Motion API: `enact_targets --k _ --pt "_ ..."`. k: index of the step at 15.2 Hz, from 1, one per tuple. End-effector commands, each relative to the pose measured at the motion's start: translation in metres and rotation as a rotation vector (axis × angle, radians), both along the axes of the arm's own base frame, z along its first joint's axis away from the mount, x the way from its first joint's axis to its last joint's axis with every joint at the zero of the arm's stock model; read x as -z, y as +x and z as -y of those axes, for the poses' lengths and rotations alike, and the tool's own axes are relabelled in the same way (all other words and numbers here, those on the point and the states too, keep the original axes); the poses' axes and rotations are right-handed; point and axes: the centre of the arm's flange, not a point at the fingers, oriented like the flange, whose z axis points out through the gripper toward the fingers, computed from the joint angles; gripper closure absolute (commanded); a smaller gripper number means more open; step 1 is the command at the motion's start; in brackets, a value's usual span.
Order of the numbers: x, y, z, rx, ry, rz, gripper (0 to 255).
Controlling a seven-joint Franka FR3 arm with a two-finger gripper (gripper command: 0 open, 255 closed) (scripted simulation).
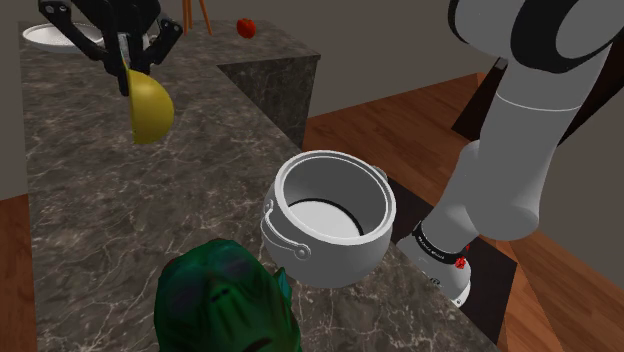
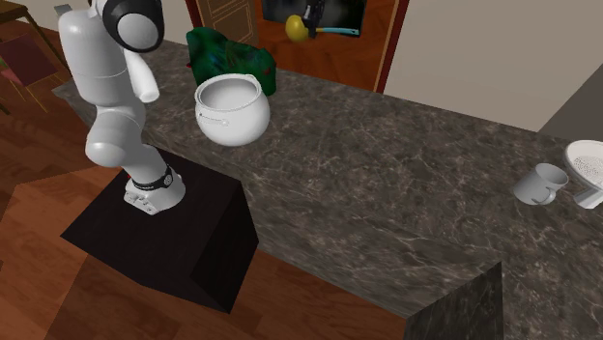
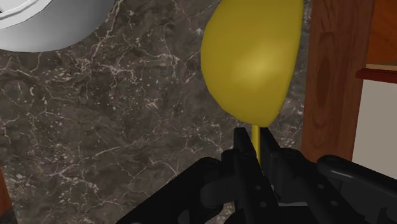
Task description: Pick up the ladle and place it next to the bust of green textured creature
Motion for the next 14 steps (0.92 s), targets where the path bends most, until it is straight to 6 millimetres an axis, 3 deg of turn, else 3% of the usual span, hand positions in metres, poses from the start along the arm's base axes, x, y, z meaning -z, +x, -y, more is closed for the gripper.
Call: enact_targets --k 1,3,14 --pt "-0.002 -0.016 -0.020 0.002 0.000 0.000 255" --pt "-0.002 -0.028 -0.038 0.002 0.000 0.000 255" --pt "0.056 -0.028 -0.038 0.002 0.000 0.000 255"
